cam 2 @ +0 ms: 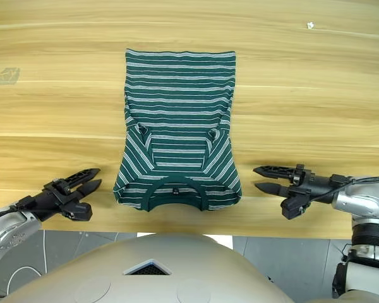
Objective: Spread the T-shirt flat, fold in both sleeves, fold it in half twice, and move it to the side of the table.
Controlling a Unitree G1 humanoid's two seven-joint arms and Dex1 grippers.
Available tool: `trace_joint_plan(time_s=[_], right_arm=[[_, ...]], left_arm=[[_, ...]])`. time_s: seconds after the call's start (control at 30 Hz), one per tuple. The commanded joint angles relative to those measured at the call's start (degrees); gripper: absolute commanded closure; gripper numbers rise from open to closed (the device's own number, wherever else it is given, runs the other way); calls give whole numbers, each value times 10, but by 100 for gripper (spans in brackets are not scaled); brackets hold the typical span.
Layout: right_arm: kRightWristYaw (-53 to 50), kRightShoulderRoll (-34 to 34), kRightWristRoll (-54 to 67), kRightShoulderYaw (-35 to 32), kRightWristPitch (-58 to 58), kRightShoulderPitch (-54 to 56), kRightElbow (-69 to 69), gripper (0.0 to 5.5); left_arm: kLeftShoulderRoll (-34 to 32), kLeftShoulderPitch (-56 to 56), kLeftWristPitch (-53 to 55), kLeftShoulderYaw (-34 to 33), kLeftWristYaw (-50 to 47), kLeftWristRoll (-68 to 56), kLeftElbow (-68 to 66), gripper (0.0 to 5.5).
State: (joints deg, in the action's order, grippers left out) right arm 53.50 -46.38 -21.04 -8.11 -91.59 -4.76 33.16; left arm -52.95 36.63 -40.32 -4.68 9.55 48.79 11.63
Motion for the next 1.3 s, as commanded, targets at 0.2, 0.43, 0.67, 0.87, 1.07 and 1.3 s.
trace_joint_plan(time_s=[0.2,0.43,0.67,0.87,1.07,1.3], right_arm=[[-131,3,-110,78,-9,23,4,269],[-199,0,-141,123,-6,41,-4,269],[-239,-11,-151,153,12,46,1,372],[-264,-16,-161,172,23,55,7,511],[-278,-24,-135,210,55,56,10,550],[57,-217,516,379,563,-95,-326,550]], left_arm=[[18,-39,1,77,9,28,12,332],[14,-57,7,109,18,34,14,332],[1,-39,17,106,32,11,15,429],[0,-41,25,104,39,14,19,545],[4,-29,35,103,73,-49,35,550],[0,-9,73,81,146,-206,76,550]])
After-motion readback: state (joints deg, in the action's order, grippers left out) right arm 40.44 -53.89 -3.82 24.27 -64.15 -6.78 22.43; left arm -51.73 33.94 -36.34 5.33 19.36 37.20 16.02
